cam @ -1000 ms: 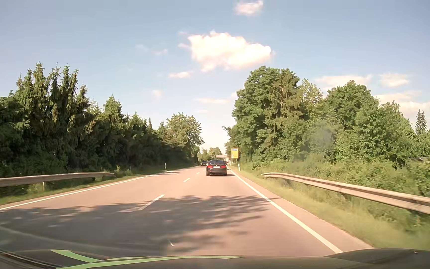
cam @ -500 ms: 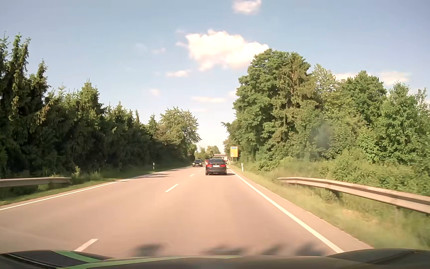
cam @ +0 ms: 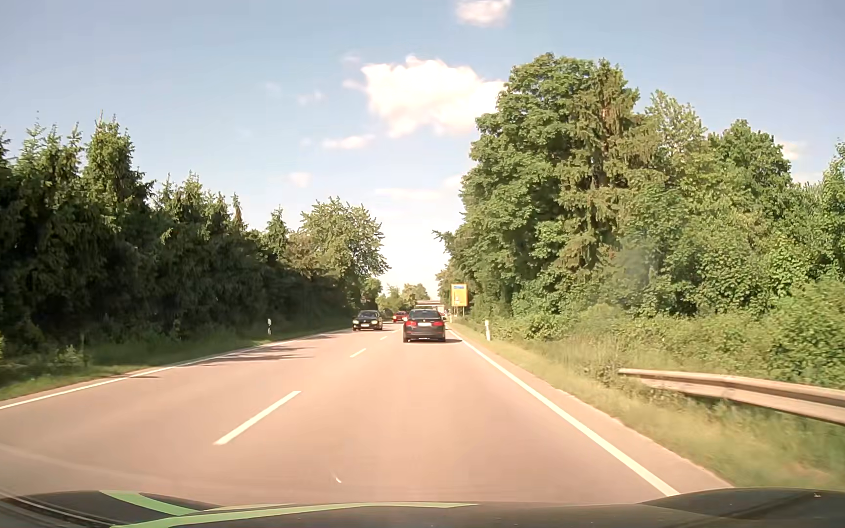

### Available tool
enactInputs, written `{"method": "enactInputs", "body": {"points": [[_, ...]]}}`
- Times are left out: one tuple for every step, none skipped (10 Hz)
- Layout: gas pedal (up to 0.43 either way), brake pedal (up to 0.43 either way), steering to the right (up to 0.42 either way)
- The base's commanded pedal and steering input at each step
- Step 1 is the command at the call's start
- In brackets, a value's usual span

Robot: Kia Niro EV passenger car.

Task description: Follow the waypoints while adhering to traffic rules and regulations

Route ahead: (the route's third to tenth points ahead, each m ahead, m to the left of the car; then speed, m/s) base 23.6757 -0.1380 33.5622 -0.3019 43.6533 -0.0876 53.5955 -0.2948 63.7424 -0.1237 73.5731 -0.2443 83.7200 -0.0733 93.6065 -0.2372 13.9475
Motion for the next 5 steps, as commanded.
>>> {"method": "enactInputs", "body": {"points": [[0.000,0.000,0.003],[0.000,0.000,0.003],[0.000,0.000,0.003],[0.000,0.000,0.003],[0.000,0.000,0.003]]}}
